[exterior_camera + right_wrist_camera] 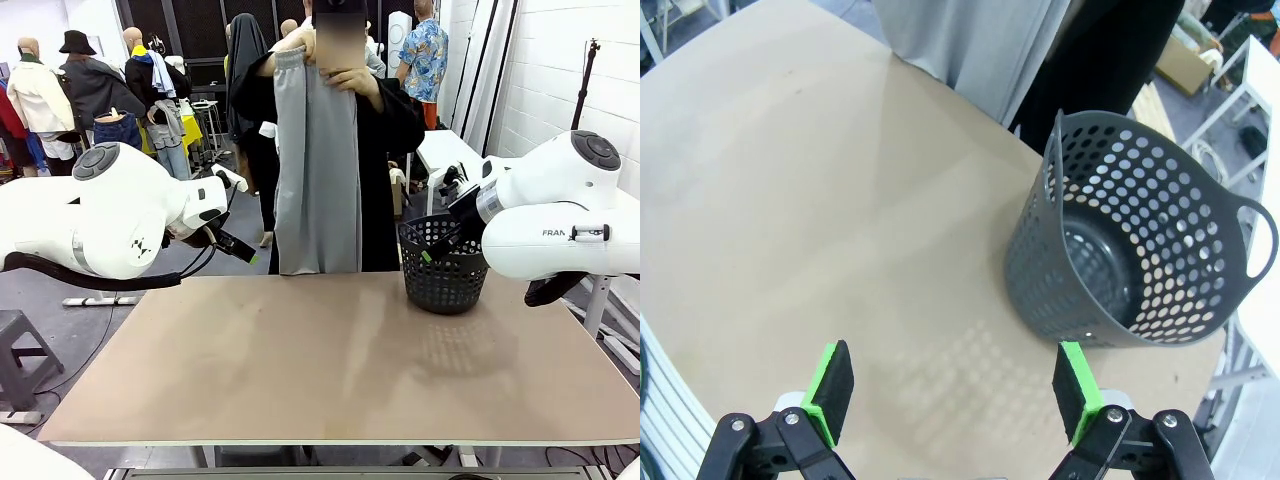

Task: Fold the training pants.
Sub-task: Grab both ends of the Training pants handed by a person.

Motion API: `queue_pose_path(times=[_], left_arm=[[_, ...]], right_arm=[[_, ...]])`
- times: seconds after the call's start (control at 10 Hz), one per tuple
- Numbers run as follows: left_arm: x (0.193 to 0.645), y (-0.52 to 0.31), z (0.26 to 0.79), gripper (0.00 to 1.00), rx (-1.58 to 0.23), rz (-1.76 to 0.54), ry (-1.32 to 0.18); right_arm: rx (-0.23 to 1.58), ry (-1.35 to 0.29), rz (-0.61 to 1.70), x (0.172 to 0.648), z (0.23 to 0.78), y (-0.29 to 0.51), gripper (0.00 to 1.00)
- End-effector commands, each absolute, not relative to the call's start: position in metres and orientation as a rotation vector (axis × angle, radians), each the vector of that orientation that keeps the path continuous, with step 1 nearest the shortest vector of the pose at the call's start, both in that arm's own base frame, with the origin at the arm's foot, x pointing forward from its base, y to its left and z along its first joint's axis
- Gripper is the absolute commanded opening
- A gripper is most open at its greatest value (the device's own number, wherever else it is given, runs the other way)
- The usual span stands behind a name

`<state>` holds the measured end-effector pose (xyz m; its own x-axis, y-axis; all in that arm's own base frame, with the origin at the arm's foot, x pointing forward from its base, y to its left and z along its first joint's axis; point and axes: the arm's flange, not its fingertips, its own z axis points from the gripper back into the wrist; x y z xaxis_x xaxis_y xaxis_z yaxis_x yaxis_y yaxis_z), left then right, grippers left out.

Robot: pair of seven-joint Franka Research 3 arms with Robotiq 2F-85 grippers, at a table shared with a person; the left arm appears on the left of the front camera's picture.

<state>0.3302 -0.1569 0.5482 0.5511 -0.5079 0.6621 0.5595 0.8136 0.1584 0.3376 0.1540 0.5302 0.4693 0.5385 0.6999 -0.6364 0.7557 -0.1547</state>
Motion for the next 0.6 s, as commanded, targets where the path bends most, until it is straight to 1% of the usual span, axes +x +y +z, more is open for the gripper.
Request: queue_pose_path(times=[0.0, 0.5], left_arm=[[0.3305, -0.1569, 0.5477, 1.00, -0.074, -0.632, -0.757], [0.3305, -0.1569, 0.5477, 1.00, -0.074, -0.632, -0.757]], right_arm=[[0.133, -0.807, 0.721, 0.3378, 0.5304, 0.1534, 1.00], [0.133, -0.807, 0.721, 0.3378, 0.5304, 0.1534, 1.00]])
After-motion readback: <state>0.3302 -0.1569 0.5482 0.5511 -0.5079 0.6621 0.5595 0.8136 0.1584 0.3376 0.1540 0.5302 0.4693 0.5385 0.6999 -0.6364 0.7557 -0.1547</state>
